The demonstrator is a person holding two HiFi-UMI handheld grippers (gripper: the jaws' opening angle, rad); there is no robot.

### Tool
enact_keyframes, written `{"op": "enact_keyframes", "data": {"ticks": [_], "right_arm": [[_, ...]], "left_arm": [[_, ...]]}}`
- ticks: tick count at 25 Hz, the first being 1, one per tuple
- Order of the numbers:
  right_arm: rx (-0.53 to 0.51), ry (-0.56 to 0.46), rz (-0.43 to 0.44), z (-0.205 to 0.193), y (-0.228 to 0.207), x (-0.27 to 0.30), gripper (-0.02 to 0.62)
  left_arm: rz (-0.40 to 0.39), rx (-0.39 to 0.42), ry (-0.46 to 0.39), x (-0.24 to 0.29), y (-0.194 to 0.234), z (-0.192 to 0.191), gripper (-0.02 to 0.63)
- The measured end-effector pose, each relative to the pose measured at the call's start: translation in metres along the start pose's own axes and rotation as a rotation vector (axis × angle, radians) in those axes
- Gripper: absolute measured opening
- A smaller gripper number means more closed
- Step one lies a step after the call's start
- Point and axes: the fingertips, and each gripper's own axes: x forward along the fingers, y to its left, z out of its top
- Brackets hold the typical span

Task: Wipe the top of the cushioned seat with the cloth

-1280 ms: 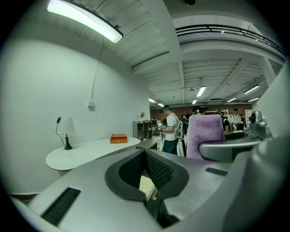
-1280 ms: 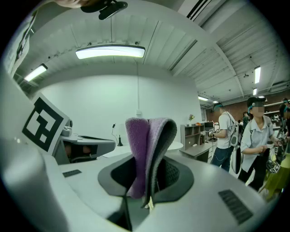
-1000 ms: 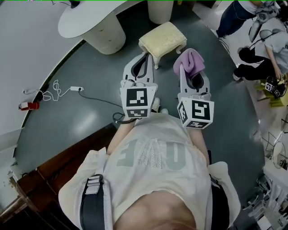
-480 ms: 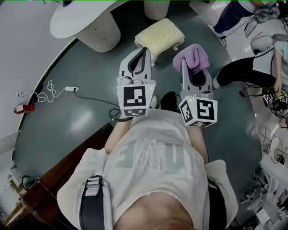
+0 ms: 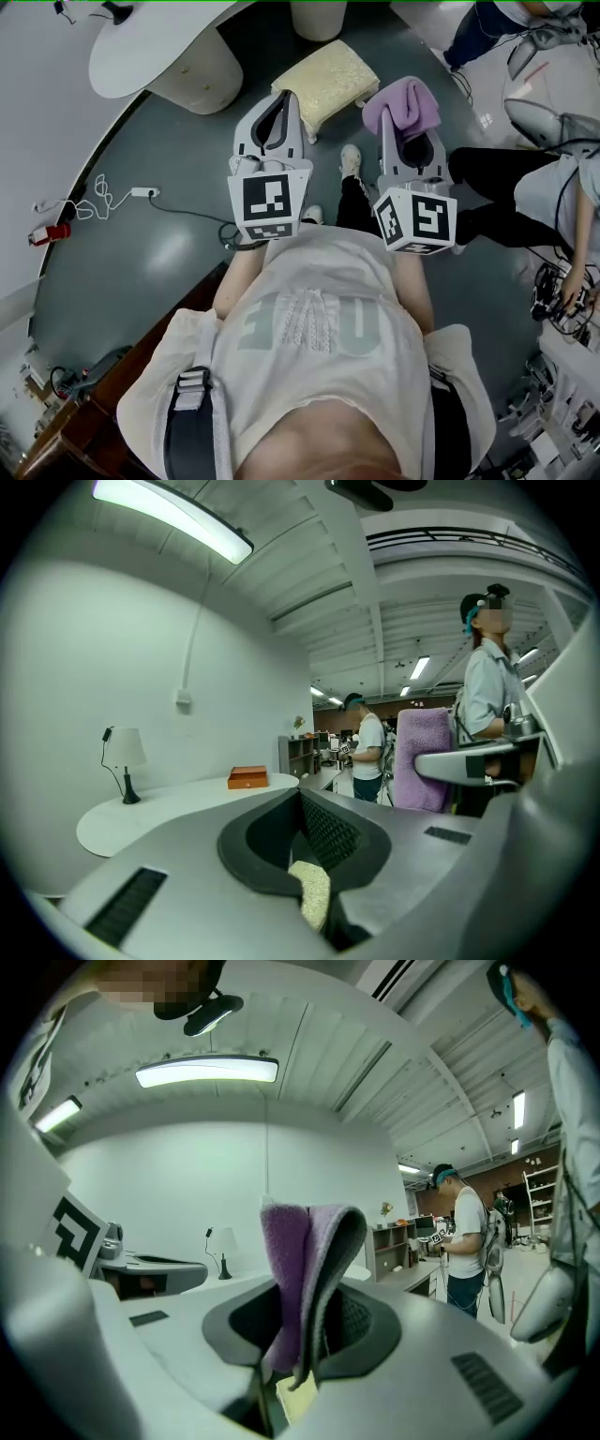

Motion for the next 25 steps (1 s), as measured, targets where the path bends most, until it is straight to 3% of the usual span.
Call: {"op": "enact_keyframes", "data": {"ticks": [9, 14, 25], "right_arm": [[-0.068, 0.003, 0.054, 0.014, -0.089, 0.09, 0.098], [-0.04, 0.051, 0.125, 0.02, -0.136, 0.146, 0.098], [-0.043, 0.07, 0.214, 0.029, -0.147, 0.199, 0.098]], "left_arm": [[0.066, -0.019, -0.009, 0.117, -0.015, 0.019, 0.008], [0.124, -0.038, -0.003, 0.185, -0.018, 0.042, 0.006], [0.166, -0.022, -0.012, 0.238, -0.008, 0.07, 0.008]]}}
